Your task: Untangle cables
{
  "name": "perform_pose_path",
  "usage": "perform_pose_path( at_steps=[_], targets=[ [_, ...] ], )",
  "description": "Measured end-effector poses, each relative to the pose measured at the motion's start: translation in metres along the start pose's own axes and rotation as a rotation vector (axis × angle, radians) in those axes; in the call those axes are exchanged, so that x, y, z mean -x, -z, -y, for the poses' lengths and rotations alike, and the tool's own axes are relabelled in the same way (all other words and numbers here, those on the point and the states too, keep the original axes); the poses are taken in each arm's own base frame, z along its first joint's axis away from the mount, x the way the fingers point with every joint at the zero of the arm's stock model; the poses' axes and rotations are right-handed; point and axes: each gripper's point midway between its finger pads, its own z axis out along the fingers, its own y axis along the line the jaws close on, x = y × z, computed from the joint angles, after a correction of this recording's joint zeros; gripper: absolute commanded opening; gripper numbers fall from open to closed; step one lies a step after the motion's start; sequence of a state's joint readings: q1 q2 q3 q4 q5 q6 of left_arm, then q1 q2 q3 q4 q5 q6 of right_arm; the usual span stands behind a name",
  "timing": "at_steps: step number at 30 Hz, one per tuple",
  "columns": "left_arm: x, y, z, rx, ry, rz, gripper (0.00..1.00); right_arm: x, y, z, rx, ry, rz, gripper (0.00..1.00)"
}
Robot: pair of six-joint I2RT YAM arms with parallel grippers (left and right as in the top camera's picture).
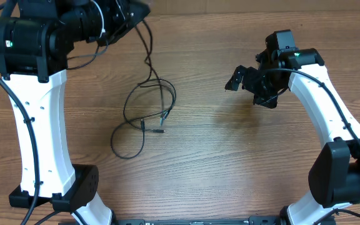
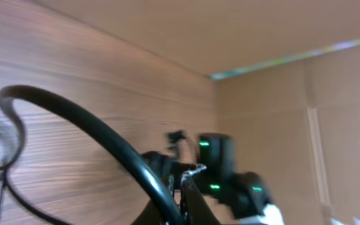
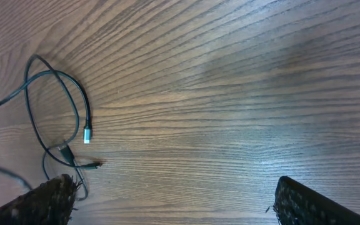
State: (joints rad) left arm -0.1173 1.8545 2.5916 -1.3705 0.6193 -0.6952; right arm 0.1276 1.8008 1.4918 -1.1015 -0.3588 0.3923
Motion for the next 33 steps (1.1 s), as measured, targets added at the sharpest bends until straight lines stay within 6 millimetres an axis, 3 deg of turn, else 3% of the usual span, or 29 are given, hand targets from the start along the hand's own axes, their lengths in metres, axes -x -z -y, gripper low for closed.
perform_pose_path(
  at_steps=[3,7,14,23,28,33],
  targets=[
    [-0.001,0.000,-0.009,0.050,-0.039,0.007,0.04,0.000,0.000,0.000,0.000,-0.001,0.000,1.00],
    [-0.007,-0.006,-0.004,0.060,-0.162,-0.003,0.04,0.000,0.000,0.000,0.000,0.001,0.000,1.00],
    [-0.023,-0.020,0.027,-0.011,-0.328,-0.017,0.04,0.000,0.000,0.000,0.000,-0.001,0.000,1.00],
    [-0.003,-0.015,0.076,-0.194,-0.462,0.093,0.04,0.000,0.000,0.000,0.000,0.000,0.000,1.00],
    [0.005,0.009,0.109,-0.301,-0.509,0.179,0.04,0.000,0.000,0.000,0.000,0.000,0.000,1.00],
    [0.006,0.069,0.169,-0.499,-0.590,0.327,0.04,0.000,0.000,0.000,0.001,0.000,0.000,1.00]
  ],
)
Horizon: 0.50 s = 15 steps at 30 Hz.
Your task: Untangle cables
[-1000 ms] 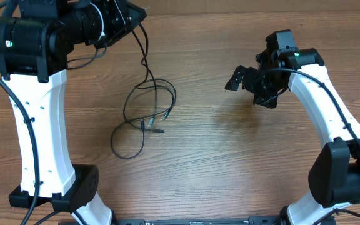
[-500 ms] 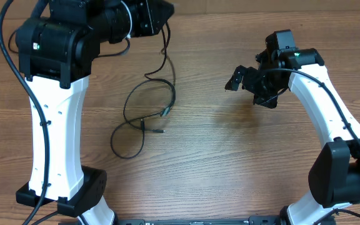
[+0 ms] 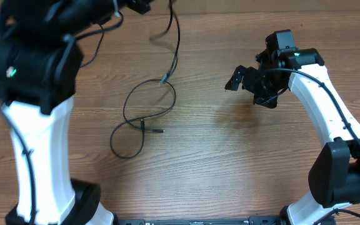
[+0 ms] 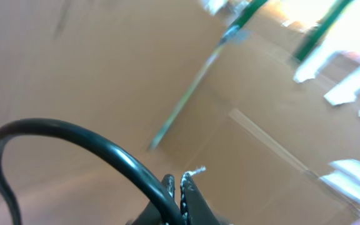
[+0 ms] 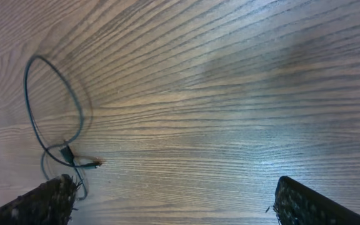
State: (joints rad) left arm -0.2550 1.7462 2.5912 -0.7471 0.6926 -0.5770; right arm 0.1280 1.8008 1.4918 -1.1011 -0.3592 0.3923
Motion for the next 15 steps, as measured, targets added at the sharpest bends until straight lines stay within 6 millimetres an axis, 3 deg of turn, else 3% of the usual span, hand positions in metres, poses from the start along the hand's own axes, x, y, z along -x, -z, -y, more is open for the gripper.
perform_pose_path(
  at_steps=[4,8,11,15],
  targets=[
    [0.017,0.031,0.048,-0.075,-0.034,0.061,0.04,0.000,0.000,0.000,0.000,0.000,0.000,1.00],
    [0.010,0.055,0.069,-0.076,-0.002,0.037,0.04,0.000,0.000,0.000,0.000,0.000,0.000,1.00],
    [-0.010,0.061,0.062,-0.024,0.082,-0.031,0.04,0.000,0.000,0.000,-0.001,0.000,0.000,1.00],
    [-0.045,0.059,0.021,0.144,0.215,-0.140,0.04,0.004,0.000,-0.003,0.013,-0.011,0.013,1.00]
  ],
)
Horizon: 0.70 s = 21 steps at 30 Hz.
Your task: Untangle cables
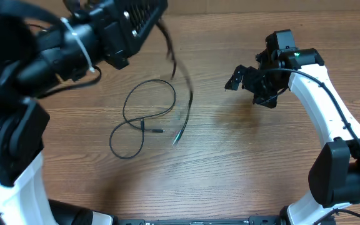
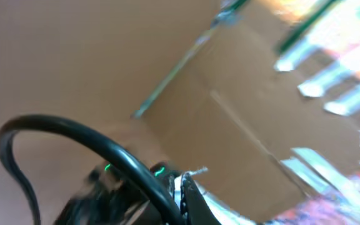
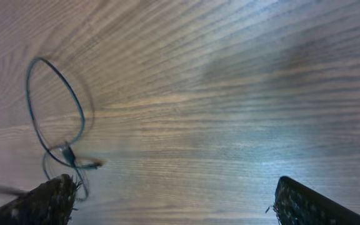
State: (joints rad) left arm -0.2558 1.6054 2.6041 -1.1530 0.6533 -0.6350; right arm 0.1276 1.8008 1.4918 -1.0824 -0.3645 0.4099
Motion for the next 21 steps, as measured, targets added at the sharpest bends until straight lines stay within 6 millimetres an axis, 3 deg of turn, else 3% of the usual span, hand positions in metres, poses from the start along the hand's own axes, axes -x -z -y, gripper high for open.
perform_pose_path(
  at_steps=[2,5,8,15,18,21],
  targets=[
    [-0.006,-0.005,-0.025,0.100,0.027,-0.018,0.04,-0.005,0.000,-0.003,0.018,-0.022,-0.023,1.00],
    [-0.007,-0.008,-0.055,0.233,0.016,-0.009,0.04,-0.034,0.002,0.001,0.014,-0.089,-0.149,1.00],
    [-0.003,-0.004,-0.079,0.358,-0.009,0.019,0.04,-0.049,0.005,0.001,0.019,-0.115,-0.213,1.00],
    [0.008,-0.011,-0.101,0.441,-0.041,0.050,0.04,-0.069,0.014,-0.008,0.079,-0.069,-0.293,1.00],
    [0.005,-0.018,-0.104,0.430,-0.035,0.028,0.04,-0.073,0.030,-0.027,0.186,0.013,-0.274,1.00],
    [-0.004,-0.018,-0.110,0.450,0.008,-0.004,0.04,-0.083,0.071,-0.061,0.369,0.169,-0.197,1.00]
  ],
)
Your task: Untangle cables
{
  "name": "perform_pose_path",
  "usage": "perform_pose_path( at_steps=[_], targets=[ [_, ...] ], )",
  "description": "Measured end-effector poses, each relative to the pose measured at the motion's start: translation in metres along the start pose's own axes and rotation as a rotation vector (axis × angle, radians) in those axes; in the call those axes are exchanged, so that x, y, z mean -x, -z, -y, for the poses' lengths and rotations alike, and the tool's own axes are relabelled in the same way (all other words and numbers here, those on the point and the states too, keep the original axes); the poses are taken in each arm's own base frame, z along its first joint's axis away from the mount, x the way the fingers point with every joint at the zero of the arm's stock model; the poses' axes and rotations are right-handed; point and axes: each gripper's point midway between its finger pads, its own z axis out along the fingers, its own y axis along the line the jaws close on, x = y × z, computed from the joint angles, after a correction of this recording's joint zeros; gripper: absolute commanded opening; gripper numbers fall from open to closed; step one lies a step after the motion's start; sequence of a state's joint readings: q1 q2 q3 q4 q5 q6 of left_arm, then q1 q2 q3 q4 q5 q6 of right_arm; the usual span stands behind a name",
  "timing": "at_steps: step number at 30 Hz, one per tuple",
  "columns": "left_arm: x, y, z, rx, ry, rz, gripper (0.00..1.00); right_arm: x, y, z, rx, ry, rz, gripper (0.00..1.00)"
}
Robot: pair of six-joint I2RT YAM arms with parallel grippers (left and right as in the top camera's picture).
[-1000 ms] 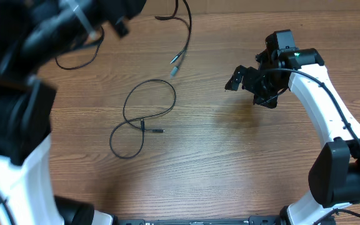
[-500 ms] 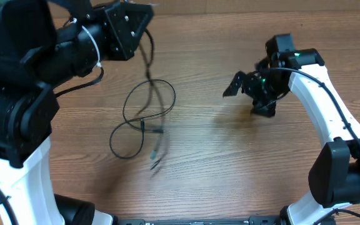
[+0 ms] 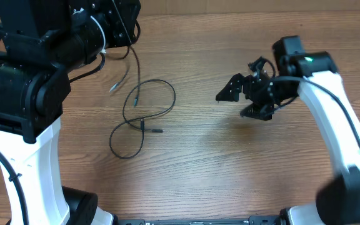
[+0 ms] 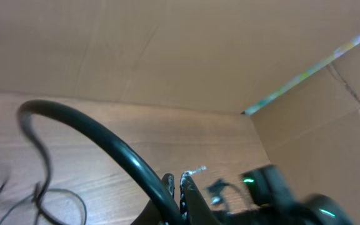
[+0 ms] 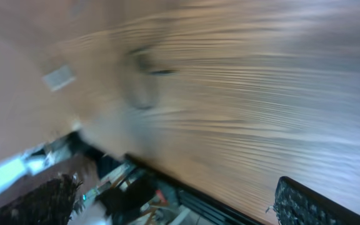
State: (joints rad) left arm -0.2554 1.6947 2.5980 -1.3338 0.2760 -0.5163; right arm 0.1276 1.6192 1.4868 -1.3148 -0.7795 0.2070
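Observation:
A thin dark cable (image 3: 132, 67) hangs from my left gripper (image 3: 121, 25) at the far left, high over the table, and its loose ends (image 3: 113, 89) dangle just left of the loop. A second thin cable (image 3: 168, 100) lies on the wood in a figure-eight loop with a plug end (image 3: 159, 131). In the left wrist view the left gripper (image 4: 177, 182) has its jaws pressed together, and cable loops (image 4: 60, 195) show at lower left. My right gripper (image 3: 240, 100) stands open right of the loop, holding nothing. The right wrist view is motion-blurred, with its fingers (image 5: 60, 201) wide apart.
The wooden table (image 3: 217, 169) carries only the cables. Cardboard walls (image 4: 167, 44) rise behind it. The thick black hose (image 4: 99, 147) across the left wrist view is the arm's own. The table's front edge (image 5: 186, 181) and gear below it show in the right wrist view.
The held cable hung to the right of the loop, its tip low near the plug end; now it dangles at the loop's left. My right gripper has shifted slightly left and nearer, and its camera has turned.
First my left gripper held a cable whose lower part lay across the loop on the table. Then that cable was lifted off, its end dangling at the loop's top. It then hung right of the loop, and now left of it. The loop stayed put.

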Motion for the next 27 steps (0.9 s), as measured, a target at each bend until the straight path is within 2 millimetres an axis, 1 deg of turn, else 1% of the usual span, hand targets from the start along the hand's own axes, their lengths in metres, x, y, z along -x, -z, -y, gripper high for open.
perform_pose_path(
  at_steps=[2,3,5,6,8,9,10,11,13,16,18,21,25,27],
  targets=[
    [-0.008,0.000,-0.004,0.019,0.046,-0.032,0.04,-0.011,0.021,-0.034,0.108,0.145,0.055,1.00],
    [-0.012,0.000,-0.006,0.027,0.077,-0.045,0.04,-0.019,0.035,-0.055,0.164,0.242,0.099,1.00],
    [-0.019,0.000,-0.010,0.047,0.157,-0.072,0.04,-0.035,0.060,-0.087,0.245,0.409,0.181,1.00],
    [-0.021,0.000,-0.012,0.055,0.200,-0.081,0.04,-0.046,0.073,-0.104,0.276,0.508,0.230,1.00],
    [-0.027,-0.001,-0.012,0.068,0.298,-0.100,0.04,-0.066,0.098,-0.132,0.330,0.681,0.323,1.00],
    [-0.030,-0.002,-0.012,0.072,0.350,-0.110,0.04,-0.074,0.107,-0.142,0.349,0.741,0.356,1.00],
    [-0.034,-0.003,-0.009,0.069,0.413,-0.129,0.04,-0.085,0.120,-0.153,0.370,0.818,0.404,0.96],
    [-0.036,-0.004,-0.007,0.066,0.435,-0.135,0.04,-0.088,0.123,-0.157,0.376,0.839,0.417,0.95],
    [-0.041,-0.005,0.000,0.050,0.496,-0.159,0.04,-0.097,0.137,-0.170,0.396,0.917,0.473,0.90],
    [-0.051,-0.008,0.016,0.025,0.569,-0.203,0.04,-0.103,0.147,-0.179,0.416,0.948,0.513,0.90],
    [-0.058,-0.008,0.025,0.010,0.597,-0.228,0.04,-0.101,0.149,-0.180,0.412,0.931,0.524,0.90],
    [-0.069,-0.008,0.041,-0.012,0.626,-0.272,0.04,-0.093,0.145,-0.178,0.405,0.890,0.517,0.88],
    [-0.085,-0.009,0.060,-0.036,0.642,-0.326,0.04,-0.079,0.141,-0.175,0.397,0.860,0.515,0.84],
    [-0.092,-0.010,0.068,-0.045,0.642,-0.355,0.04,-0.075,0.140,-0.176,0.398,0.859,0.518,0.80]
  ],
)
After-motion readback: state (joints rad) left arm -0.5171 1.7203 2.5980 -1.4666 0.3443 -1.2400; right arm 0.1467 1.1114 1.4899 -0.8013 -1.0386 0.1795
